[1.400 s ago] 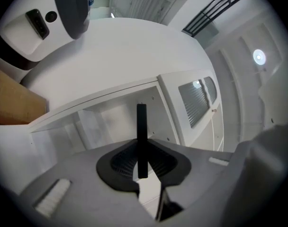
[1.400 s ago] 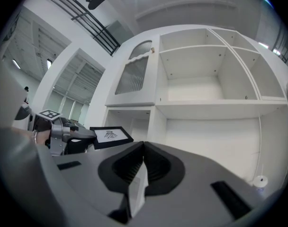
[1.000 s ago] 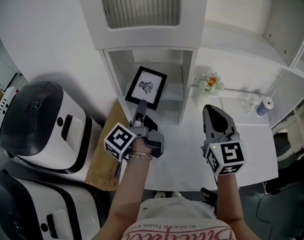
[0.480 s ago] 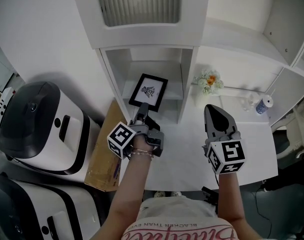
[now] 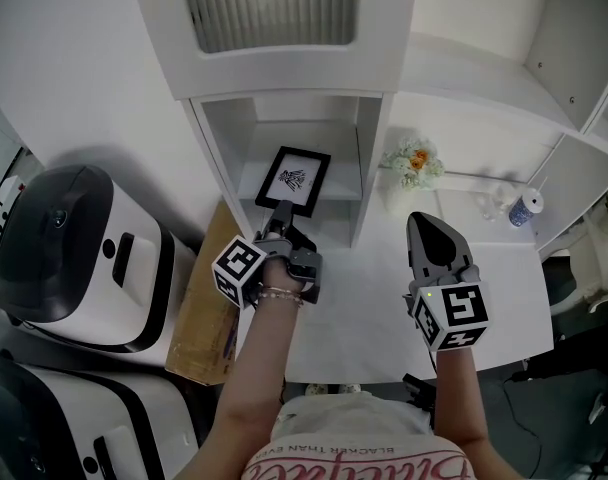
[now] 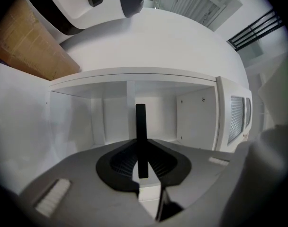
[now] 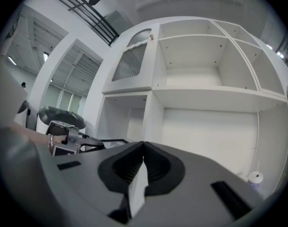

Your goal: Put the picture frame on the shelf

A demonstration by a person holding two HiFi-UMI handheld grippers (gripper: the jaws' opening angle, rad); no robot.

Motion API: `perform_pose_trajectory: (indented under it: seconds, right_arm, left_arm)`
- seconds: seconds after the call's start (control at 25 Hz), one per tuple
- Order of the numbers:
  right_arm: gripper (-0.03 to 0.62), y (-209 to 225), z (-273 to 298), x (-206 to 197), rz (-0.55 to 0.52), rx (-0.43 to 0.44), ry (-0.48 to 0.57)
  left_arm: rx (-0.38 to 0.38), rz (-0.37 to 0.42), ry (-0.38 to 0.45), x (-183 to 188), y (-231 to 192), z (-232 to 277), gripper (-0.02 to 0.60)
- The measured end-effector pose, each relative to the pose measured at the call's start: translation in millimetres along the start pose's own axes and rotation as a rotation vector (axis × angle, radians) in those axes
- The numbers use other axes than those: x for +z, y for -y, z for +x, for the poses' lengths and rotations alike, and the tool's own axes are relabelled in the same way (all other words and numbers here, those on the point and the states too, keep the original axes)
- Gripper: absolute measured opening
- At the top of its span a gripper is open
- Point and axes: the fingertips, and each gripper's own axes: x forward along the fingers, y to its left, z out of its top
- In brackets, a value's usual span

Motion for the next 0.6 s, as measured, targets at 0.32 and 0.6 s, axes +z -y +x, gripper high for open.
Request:
perform_pose_trajectory:
  seconds: [0.32,0.6]
  right_arm:
    - [0.008,1.6,-0.4,-2.8,0.002,0.003,-0.007]
    - [0.008,0.2,-0.1,-7.2,-0.001,0.011,-0.017]
  left_arm:
    - [0.053,0.041,-0.023,0.8,0.6,14.6,0.067]
    - [0.115,0.013,-0.045,0.8,-12.9,21.2,0.173]
